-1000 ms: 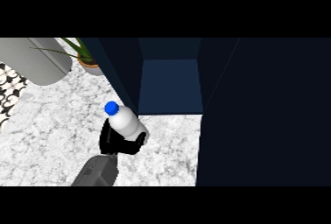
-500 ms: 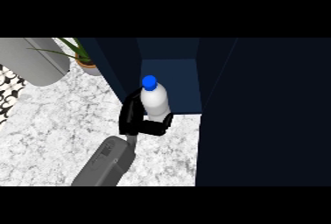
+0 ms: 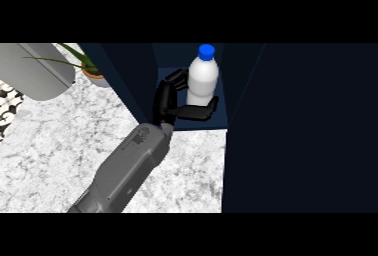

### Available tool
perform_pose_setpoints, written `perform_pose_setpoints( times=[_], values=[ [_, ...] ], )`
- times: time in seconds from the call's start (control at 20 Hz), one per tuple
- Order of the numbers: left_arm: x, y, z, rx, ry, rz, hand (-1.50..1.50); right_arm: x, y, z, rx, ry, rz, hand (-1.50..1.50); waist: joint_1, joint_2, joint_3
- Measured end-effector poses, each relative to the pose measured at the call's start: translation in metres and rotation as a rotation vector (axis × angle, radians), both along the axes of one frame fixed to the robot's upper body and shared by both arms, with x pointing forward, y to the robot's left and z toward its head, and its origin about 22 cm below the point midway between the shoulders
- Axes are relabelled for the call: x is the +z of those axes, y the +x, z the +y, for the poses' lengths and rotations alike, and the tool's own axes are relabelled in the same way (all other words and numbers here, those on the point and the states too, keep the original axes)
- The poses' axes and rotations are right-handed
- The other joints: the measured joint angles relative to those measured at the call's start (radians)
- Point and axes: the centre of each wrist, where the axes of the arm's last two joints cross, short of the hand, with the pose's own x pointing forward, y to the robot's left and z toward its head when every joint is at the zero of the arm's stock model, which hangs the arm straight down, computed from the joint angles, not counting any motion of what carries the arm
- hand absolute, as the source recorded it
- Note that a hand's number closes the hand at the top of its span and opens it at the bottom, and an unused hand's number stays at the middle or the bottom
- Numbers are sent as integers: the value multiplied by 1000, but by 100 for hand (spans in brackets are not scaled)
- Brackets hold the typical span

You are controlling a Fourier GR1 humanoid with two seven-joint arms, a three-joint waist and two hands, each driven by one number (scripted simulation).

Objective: Pick up the bottled water, place it into the cabinet and close the cabinet

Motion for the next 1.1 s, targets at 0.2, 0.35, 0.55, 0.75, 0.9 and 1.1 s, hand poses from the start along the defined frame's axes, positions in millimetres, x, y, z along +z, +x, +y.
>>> perform_pose_setpoints(
  times=[0.2, 0.35, 0.55, 0.75, 0.9, 1.1],
  values=[
    [4, 18, 1, 43, 20, 28, 150, -1, 3, -3, -1, -3, -13, -150, -6, 3, 0],
    [2, 27, 4, 66, 55, 42, 150, 0, 5, -7, 0, -16, -16, -150, -12, 7, 0],
    [2, 39, 9, 109, 193, 31, 150, 0, 6, -7, 13, -11, -22, -150, -22, 12, 0],
    [-1, 47, 19, 183, 257, 66, 150, -1, 6, -8, 25, -9, -25, -150, -29, 16, 0],
    [0, 52, 25, 242, 243, 90, 150, -1, 5, -11, 31, -16, -33, -150, -37, 20, 0],
    [2, 58, 37, 290, 244, 86, 150, -1, 6, -11, 42, -8, -39, -150, -46, 25, -1]
  ],
)
